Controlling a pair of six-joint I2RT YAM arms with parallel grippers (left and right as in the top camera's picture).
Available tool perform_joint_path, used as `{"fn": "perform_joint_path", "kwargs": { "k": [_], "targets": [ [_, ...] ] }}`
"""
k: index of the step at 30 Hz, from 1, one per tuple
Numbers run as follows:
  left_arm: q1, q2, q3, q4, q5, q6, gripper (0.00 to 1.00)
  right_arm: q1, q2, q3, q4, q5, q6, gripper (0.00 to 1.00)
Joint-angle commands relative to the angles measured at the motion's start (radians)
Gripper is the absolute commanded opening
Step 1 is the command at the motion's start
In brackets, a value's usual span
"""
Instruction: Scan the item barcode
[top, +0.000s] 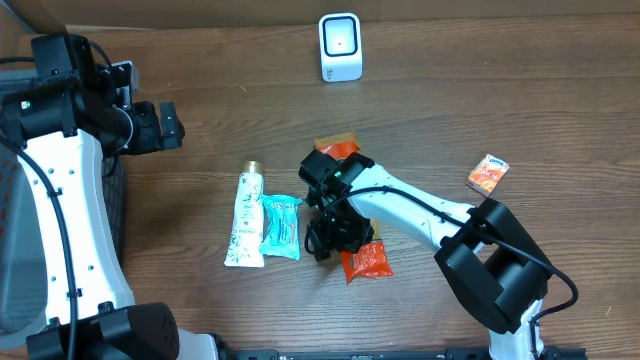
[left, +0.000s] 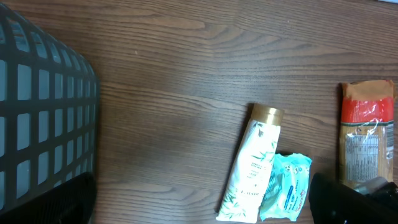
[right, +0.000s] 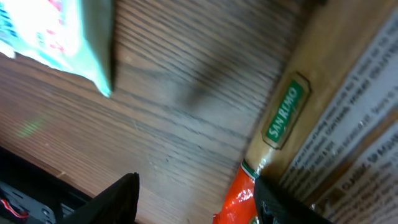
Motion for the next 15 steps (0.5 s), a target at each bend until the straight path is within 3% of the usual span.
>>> {"fn": "perform_joint_path", "kwargs": {
  "k": [1, 9, 15],
  "targets": [
    [-0.002, -0.004, 0.013, 0.004, 0.001, 0.015, 1.0, -0.029, -0.035, -0.014, -0.021, 0.051, 0.01, 0.61],
    [-0.002, -0.004, 0.013, 0.004, 0.001, 0.015, 1.0, -0.137, -0.035, -0.015, -0.058, 0.243, 0.062, 0.61],
    [-0.002, -0.004, 0.013, 0.004, 0.001, 0.015, 1.0, -0.296, -0.035, -0.015, 0.064, 0.294, 0.06, 0.62]
  ]
}}
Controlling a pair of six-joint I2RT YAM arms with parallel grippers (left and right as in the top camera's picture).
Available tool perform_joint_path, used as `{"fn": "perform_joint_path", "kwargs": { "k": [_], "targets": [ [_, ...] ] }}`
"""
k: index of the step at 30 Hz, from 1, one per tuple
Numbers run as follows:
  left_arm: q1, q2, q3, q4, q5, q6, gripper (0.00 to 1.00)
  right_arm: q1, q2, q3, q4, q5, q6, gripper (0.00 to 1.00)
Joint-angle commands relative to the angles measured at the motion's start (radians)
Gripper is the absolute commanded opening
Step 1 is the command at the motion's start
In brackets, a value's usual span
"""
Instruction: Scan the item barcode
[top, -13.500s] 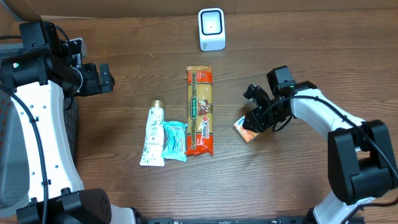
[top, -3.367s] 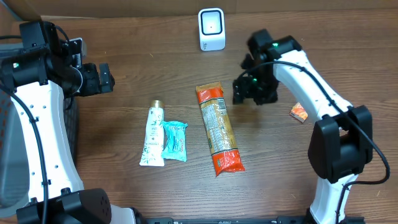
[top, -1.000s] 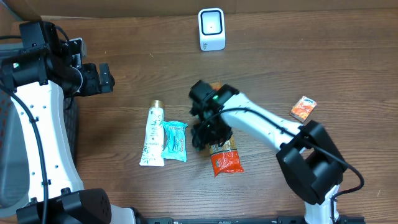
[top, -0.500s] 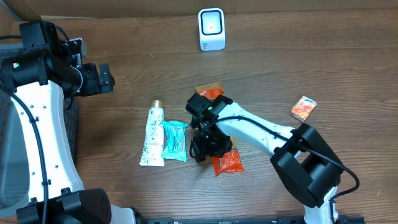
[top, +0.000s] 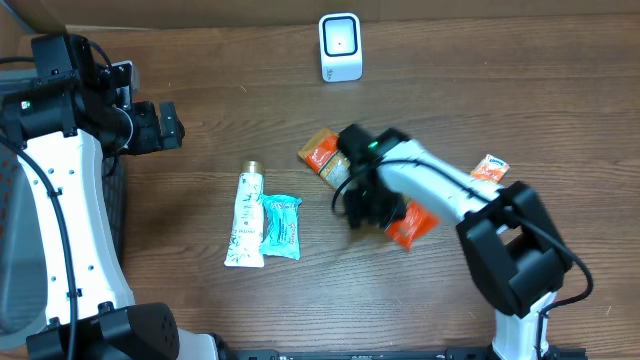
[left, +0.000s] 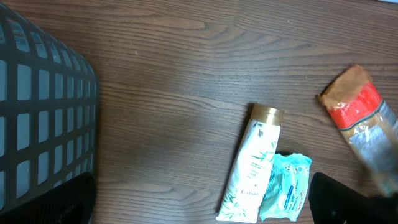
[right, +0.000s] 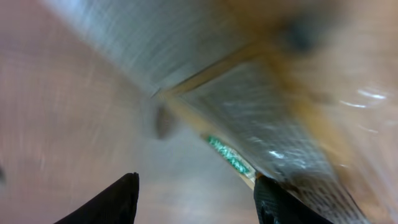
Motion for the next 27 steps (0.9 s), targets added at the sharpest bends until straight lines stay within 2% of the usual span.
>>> {"fn": "perform_joint_path", "kwargs": {
  "k": [1, 8, 10, 14, 17, 20, 24, 27],
  "targets": [
    [-0.002, -0.004, 0.013, 0.004, 0.001, 0.015, 1.0, -0.11, -0.031, -0.006, 0.071, 0.094, 0.002, 0.62],
    [-0.002, -0.004, 0.013, 0.004, 0.001, 0.015, 1.0, -0.296, -0.031, -0.006, 0.262, 0.079, -0.021, 0.62],
    [-0.002, -0.004, 0.013, 0.004, 0.001, 0.015, 0.99, -0.335, -0.031, -0.006, 0.317, 0.021, -0.022, 0.67],
    [-0.002, -0.004, 0.013, 0.004, 0.001, 0.015, 1.0, -0.387, -0.031, -0.006, 0.394, -0.19, 0.0, 0.68],
    [-0.002, -0.004, 0.013, 0.004, 0.001, 0.015, 1.0, -0.391, -0.031, -0.006, 0.383, -0.346, 0.115, 0.7],
    [-0.002, -0.004, 0.013, 0.004, 0.001, 0.015, 1.0, -0.346, -0.031, -0.007, 0.375, -0.397, 0.217, 0.71],
    [-0.002, -0.004, 0.013, 0.004, 0.001, 0.015, 1.0, -0.254, -0.027, -0.008, 0.367, -0.243, 0.408, 0.77],
    [-0.002, -0.004, 0.013, 0.004, 0.001, 0.015, 1.0, -0.194, -0.012, -0.008, 0.358, -0.101, 0.551, 0.79]
  ]
}}
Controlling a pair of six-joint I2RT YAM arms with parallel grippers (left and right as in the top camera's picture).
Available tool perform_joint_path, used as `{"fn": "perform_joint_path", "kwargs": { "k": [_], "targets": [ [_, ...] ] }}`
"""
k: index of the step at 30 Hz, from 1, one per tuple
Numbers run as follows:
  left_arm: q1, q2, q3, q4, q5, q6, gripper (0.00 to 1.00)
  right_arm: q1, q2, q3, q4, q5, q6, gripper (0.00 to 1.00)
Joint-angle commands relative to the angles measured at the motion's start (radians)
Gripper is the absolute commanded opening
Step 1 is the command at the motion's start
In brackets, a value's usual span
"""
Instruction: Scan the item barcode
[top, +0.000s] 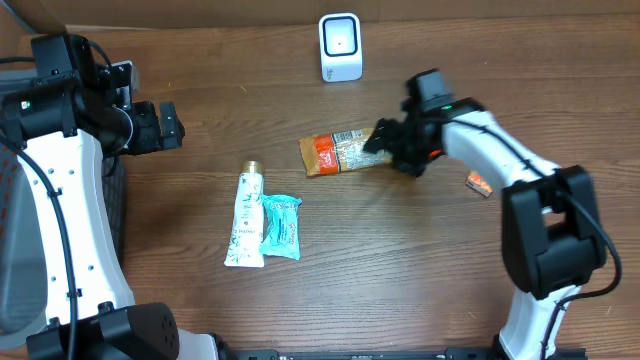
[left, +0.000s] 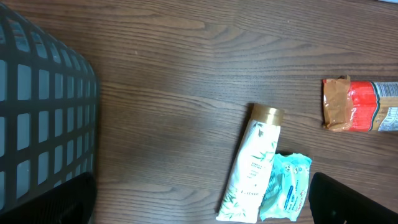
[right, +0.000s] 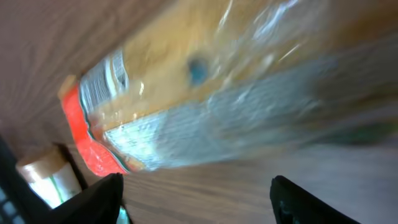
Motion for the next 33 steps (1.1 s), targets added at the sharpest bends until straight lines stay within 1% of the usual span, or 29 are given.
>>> {"fn": "perform_joint_path", "kwargs": {
  "k": [1, 5, 14, 19, 21, 24, 25, 27, 29, 30, 32, 33],
  "targets": [
    [-0.002, -0.004, 0.013, 0.004, 0.001, 0.015, 1.0, 0.063, -0.002, -0.005, -0.003, 0.158, 0.234, 0.79],
    [-0.002, -0.004, 0.013, 0.004, 0.001, 0.015, 1.0, 0.09, 0.024, -0.005, 0.004, 0.235, 0.298, 0.79],
    [-0.002, -0.004, 0.013, 0.004, 0.001, 0.015, 1.0, 0.09, 0.068, -0.005, 0.074, 0.244, 0.319, 0.79],
    [-0.002, -0.004, 0.013, 0.004, 0.001, 0.015, 1.0, 0.09, 0.069, -0.005, 0.122, 0.285, 0.33, 0.79],
    [-0.002, -0.004, 0.013, 0.004, 0.001, 0.015, 1.0, 0.09, 0.069, -0.005, 0.128, 0.309, 0.33, 0.77],
    [-0.002, -0.004, 0.013, 0.004, 0.001, 0.015, 1.0, 0.09, 0.075, -0.005, 0.132, 0.32, 0.33, 0.73],
    [-0.002, -0.004, 0.013, 0.004, 0.001, 0.015, 1.0, 0.09, 0.078, -0.005, 0.131, 0.32, 0.33, 0.69],
    [-0.002, -0.004, 0.013, 0.004, 0.001, 0.015, 1.0, 0.093, 0.089, -0.005, 0.13, 0.32, 0.329, 0.55],
    [-0.002, -0.004, 0.013, 0.004, 0.001, 0.015, 1.0, 0.098, 0.106, -0.005, 0.123, 0.316, 0.329, 0.33],
    [-0.002, -0.004, 0.013, 0.004, 0.001, 0.015, 1.0, 0.101, 0.113, -0.005, 0.119, 0.316, 0.328, 0.25],
    [-0.002, -0.004, 0.013, 0.004, 0.001, 0.015, 1.0, 0.106, 0.119, -0.005, 0.097, 0.311, 0.322, 0.04],
    [-0.002, -0.004, 0.013, 0.004, 0.001, 0.015, 1.0, 0.107, 0.119, -0.004, 0.089, 0.311, 0.309, 0.04]
  ]
}}
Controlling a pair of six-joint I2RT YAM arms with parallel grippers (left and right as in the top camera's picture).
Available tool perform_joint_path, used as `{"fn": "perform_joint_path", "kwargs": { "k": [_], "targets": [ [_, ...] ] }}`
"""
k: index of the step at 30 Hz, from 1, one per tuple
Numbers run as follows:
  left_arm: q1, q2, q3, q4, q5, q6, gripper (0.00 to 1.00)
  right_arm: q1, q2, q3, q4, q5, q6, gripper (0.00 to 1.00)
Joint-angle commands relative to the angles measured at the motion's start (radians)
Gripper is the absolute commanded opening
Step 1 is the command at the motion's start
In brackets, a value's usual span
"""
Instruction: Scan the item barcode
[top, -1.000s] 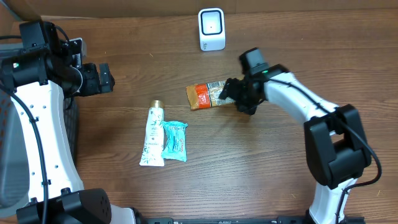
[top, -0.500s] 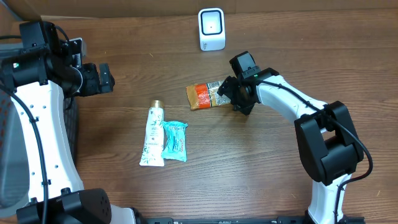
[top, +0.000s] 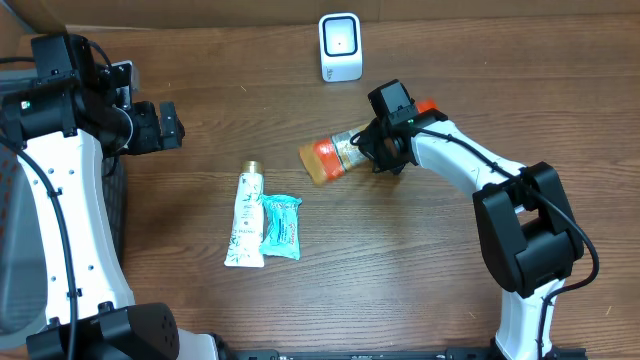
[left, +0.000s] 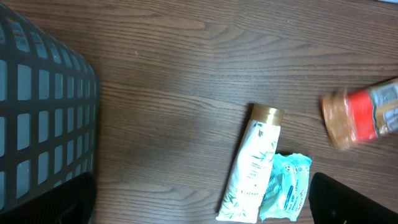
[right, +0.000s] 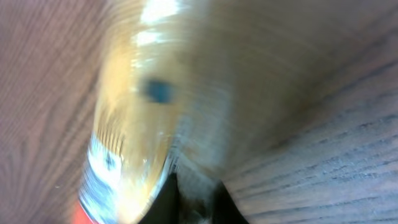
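Observation:
A long orange and brown packet hangs blurred and tilted over the table's middle, in front of the white scanner at the back edge. My right gripper is shut on the packet's middle. In the right wrist view the packet fills the frame, and only the dark fingertips show at the bottom. One end of the packet also reaches into the left wrist view. My left gripper stands open at the far left with nothing in it.
A white tube with a gold cap and a teal packet lie side by side left of the middle. They show again in the left wrist view as tube and teal packet. A dark mesh basket stands at the left edge.
The packet lay level in my right gripper. Now it is tilted, its right end raised toward the back. The gripper has moved a little left. The left arm has not moved.
My right gripper was down at the orange packet beside the teal packet, near the front. Then the packet was off to the right in its grip. Later it was held level farther back, in front of the scanner, and now it is tilted there.

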Motion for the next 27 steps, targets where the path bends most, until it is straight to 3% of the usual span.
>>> {"fn": "perform_joint_path", "kwargs": {
  "k": [1, 6, 14, 16, 17, 19, 27],
  "targets": [
    [-0.002, -0.004, 0.013, 0.004, 0.001, 0.015, 1.0, 0.008, 0.061, -0.015, -0.034, 0.021, -0.072, 0.03],
    [-0.002, -0.004, 0.013, 0.004, 0.001, 0.015, 1.0, -0.013, 0.05, 0.019, -0.072, -0.181, -0.36, 0.04],
    [-0.002, -0.004, 0.013, 0.004, 0.001, 0.015, 1.0, -0.097, 0.048, 0.138, -0.379, -0.302, -0.898, 0.04],
    [-0.002, -0.004, 0.013, 0.004, 0.001, 0.015, 1.0, -0.123, 0.048, 0.138, -0.395, -0.302, -0.926, 0.22],
    [-0.002, -0.004, 0.013, 0.004, 0.001, 0.015, 1.0, -0.138, 0.048, 0.138, -0.402, -0.309, -0.927, 0.39],
    [-0.002, -0.004, 0.013, 0.004, 0.001, 0.015, 1.0, -0.164, 0.048, 0.138, -0.412, -0.338, -0.927, 0.52],
    [-0.002, -0.004, 0.013, 0.004, 0.001, 0.015, 1.0, -0.222, 0.056, 0.104, -0.356, -0.531, -0.926, 0.67]
  ]
}}
